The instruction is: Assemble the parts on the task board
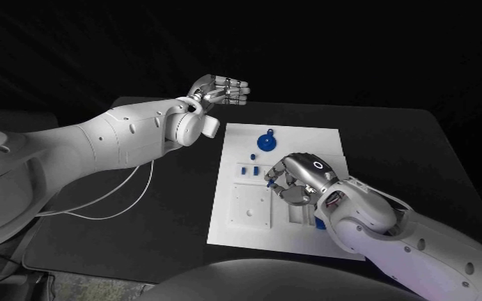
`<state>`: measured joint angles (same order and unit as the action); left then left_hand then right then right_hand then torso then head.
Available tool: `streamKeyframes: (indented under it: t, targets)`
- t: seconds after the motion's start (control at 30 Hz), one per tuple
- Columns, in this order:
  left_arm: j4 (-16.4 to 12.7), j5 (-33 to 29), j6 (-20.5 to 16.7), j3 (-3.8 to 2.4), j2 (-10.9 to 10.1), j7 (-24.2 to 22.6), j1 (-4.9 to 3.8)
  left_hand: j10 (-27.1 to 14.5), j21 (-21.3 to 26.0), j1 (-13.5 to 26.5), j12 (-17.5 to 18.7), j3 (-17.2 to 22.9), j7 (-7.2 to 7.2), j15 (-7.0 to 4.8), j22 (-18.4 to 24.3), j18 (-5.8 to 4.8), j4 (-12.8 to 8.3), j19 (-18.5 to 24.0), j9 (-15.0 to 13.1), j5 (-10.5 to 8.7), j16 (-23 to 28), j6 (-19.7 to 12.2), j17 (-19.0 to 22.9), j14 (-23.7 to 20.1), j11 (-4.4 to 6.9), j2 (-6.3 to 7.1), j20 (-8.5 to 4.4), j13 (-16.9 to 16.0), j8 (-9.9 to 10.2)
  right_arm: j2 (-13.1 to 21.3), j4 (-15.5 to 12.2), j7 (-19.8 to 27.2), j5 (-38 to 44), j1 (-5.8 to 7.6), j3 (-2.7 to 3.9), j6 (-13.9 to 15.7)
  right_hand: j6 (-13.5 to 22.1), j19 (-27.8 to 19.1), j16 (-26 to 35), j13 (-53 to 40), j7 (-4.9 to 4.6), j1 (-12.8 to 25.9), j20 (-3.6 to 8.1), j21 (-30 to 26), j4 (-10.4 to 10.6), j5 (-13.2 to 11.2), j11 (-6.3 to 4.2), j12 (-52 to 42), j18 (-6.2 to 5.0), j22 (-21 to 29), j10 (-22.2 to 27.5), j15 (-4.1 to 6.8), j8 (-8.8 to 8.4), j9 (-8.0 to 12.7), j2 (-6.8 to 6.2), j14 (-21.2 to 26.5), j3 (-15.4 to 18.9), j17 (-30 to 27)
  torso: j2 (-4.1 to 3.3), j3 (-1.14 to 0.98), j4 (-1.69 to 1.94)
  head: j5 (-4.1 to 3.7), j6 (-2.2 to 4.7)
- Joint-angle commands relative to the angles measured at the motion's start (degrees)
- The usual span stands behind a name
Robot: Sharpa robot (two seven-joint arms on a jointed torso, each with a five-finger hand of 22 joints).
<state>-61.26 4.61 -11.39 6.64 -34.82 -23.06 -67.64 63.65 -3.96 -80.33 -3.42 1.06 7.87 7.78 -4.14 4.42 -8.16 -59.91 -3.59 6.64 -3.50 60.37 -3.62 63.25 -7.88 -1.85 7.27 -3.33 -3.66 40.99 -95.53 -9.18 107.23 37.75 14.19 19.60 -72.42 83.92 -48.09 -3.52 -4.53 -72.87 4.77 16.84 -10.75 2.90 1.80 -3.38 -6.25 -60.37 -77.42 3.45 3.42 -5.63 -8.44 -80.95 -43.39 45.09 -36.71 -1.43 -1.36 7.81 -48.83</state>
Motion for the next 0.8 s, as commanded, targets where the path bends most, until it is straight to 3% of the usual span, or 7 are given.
streamKeyframes:
  t: [0.03, 0.23, 0.8]
  targets:
    - [-0.2, 0.3, -0.2, -0.06, 0.2, -0.8, -0.04, -0.5, -0.1, -0.2, 0.1, -0.3, 0.09, 0.15, 0.1, 0.91, 0.1, -0.4, 0.0, -0.25, 0.1, -0.1, 0.0, -0.3, 0.05, -0.47, 0.1, 0.0, 0.0, -0.4, 0.4, 0.6, 2.1, -0.28, -0.68, -1.5, -0.4, 1.7, 0.4, -0.2, 0.15, -0.6, 0.21, -0.2, -0.1, 0.1, -0.36, -0.2, -1.0, -0.1, -0.8, 0.18, 0.25, 0.0, -0.16, -0.2, 0.3, 0.0, -0.01, 0.0, 0.0, 0.33, -0.34]
    - [-0.6, 0.4, 0.0, -0.06, 0.2, -0.7, -0.03, -0.5, -0.1, -0.2, 0.1, -0.3, 0.09, 0.15, 0.1, 0.91, 0.1, -0.4, 0.0, -0.25, 0.1, -0.1, 0.0, -0.3, 0.05, -0.47, 0.1, 0.0, 0.0, -1.2, 1.6, 0.0, 2.8, -0.94, -1.37, -2.5, -0.4, 1.7, 0.4, -0.1, 0.14, -0.5, 0.2, -0.3, -0.2, 0.1, -0.35, -0.2, -1.0, -0.1, -0.7, 0.18, 0.24, 0.0, -0.1, -0.2, 0.3, 0.1, -0.02, -0.01, 0.03, 0.9, -0.91]
    - [-1.1, 0.4, 0.4, -0.06, 0.2, -0.5, -0.01, -0.5, -0.1, -0.1, 0.0, -0.3, 0.1, 0.19, 0.1, 0.91, 0.1, -0.4, 0.0, -0.3, 0.1, -0.2, 0.0, -0.4, 0.03, -0.49, 0.12, 0.0, 0.0, -2.8, 2.9, -1.4, 4.8, -1.91, -1.61, -2.1, -0.4, 1.8, 0.4, -0.2, 0.16, -0.3, 0.2, -0.4, -0.6, 0.2, -0.36, -0.2, -1.06, -0.4, -0.8, 0.18, 0.26, -0.1, -0.02, -0.2, 0.1, 0.2, 0.01, 0.03, 0.04, 1.47, -1.17]
